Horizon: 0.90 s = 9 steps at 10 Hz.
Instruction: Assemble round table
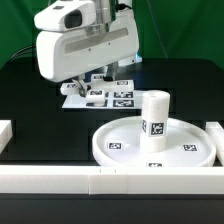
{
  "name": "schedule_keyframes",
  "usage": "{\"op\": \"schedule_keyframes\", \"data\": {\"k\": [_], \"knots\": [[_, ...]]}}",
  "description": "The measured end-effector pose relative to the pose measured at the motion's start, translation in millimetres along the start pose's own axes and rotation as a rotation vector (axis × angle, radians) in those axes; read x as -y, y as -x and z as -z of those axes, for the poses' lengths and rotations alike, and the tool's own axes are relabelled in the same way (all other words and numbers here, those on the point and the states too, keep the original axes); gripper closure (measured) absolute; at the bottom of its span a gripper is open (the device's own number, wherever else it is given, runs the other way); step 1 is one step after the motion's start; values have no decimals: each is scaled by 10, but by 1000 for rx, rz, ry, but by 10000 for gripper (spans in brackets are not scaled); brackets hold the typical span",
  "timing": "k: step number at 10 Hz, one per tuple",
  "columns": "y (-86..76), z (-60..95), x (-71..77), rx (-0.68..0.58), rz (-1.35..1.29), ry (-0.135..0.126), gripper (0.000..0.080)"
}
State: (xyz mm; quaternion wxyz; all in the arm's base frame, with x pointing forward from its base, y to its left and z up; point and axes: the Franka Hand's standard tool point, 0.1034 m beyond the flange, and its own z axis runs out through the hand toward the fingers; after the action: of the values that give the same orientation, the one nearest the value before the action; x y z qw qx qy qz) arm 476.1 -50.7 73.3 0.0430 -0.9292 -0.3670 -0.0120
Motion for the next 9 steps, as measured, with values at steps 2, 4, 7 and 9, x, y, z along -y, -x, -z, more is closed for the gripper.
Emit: {"op": "schedule_keyframes", "data": {"k": [2, 4, 7, 9], "knots": [[-440, 222, 75, -5, 30, -19, 351], [-498, 236, 73, -21, 31, -15, 351], [-484, 223, 71, -21, 33, -15, 351], [-570, 305, 77, -25, 95, 32, 351]]}}
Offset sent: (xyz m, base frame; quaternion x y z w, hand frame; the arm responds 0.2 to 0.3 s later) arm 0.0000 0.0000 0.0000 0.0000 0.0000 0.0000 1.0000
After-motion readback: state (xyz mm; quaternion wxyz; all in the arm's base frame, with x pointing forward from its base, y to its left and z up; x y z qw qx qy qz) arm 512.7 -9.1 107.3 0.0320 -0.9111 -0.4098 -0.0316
